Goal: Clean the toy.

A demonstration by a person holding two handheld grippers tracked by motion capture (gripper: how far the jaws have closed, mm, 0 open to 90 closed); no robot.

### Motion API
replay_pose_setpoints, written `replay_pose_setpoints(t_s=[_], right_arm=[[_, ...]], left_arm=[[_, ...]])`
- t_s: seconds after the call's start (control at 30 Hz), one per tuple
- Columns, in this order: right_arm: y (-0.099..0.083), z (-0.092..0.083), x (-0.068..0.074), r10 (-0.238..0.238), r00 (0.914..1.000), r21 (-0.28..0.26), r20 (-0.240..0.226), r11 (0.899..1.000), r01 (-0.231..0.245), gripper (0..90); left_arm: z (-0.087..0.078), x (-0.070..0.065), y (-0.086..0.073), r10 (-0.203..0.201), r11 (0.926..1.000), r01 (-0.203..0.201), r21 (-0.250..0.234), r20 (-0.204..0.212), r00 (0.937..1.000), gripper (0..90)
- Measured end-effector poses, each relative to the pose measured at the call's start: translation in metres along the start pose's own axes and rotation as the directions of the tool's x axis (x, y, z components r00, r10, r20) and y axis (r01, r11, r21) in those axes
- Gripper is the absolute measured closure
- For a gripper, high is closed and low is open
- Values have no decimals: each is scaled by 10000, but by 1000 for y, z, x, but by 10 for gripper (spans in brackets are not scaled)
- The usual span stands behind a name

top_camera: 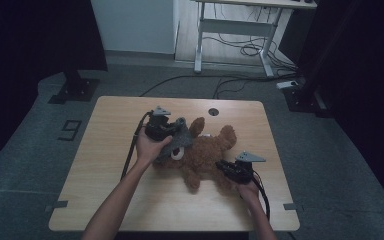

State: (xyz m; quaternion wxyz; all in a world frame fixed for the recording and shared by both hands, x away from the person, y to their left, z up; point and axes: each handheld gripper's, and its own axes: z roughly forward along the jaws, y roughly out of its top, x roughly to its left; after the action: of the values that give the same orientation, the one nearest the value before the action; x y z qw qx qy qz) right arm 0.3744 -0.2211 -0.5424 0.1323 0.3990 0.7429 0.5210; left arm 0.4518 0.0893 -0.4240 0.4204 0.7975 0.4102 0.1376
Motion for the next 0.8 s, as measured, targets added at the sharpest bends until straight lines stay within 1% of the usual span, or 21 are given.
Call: replay_pose_setpoints(t_s=[0.07,0.1,0.17,0.2,0.23,0.3,0.4,0.47,0.5,0.53,0.57,0.63,0.7,0.73,0.8], right_arm=[[0,0,1,-19,10000,-19,-40,10000,19,759],[0,0,1,-14,10000,-59,-62,10000,14,757],[1,1,2,-56,10000,-79,-64,10000,55,757],[1,1,2,-108,9999,-83,-76,9999,107,756],[1,2,2,-151,9999,-45,-69,9999,151,754],[1,3,3,-267,9996,7,17,9996,267,753],[1,2,7,-383,9991,152,169,9992,381,731],[2,0,9,-463,9985,260,278,9986,456,661],[2,-1,10,-530,9980,335,331,9981,519,600],[2,-3,11,-561,9974,351,459,9979,545,537],[3,-6,11,-551,9971,308,524,9981,535,478],[4,-12,10,-303,9980,26,550,9995,302,391],[8,-19,8,10,9978,-438,656,9990,19,312],[11,-22,7,122,9965,-569,824,9983,-75,271],[19,-27,6,344,9941,-798,1026,9965,-262,228]], left_arm=[[11,6,-4,-156,9989,165,429,-227,9996,781],[14,10,-8,-304,9979,317,565,-235,9993,781],[17,18,-17,-807,9948,802,621,51,9967,782],[16,20,-21,-917,9942,904,585,210,9956,784],[14,20,-26,-915,9947,900,496,269,9954,787],[10,15,-33,-694,9969,687,371,199,9974,790],[4,4,-44,-264,9995,266,169,-88,9996,794],[-1,0,-50,-216,9998,216,18,-185,9996,795],[-2,-2,-53,-278,9996,277,-87,-161,9995,796],[-2,-2,-53,-278,9996,277,-87,-161,9995,798],[-5,-5,-60,-277,9990,272,-352,-158,9995,799],[-8,-7,-66,-303,9981,299,-538,-68,9995,800],[-13,-10,-70,-360,9970,366,-679,96,9993,800],[-15,-11,-73,-346,9964,357,-772,163,9993,800],[-19,-14,-79,-368,9946,395,-964,299,9989,800]])
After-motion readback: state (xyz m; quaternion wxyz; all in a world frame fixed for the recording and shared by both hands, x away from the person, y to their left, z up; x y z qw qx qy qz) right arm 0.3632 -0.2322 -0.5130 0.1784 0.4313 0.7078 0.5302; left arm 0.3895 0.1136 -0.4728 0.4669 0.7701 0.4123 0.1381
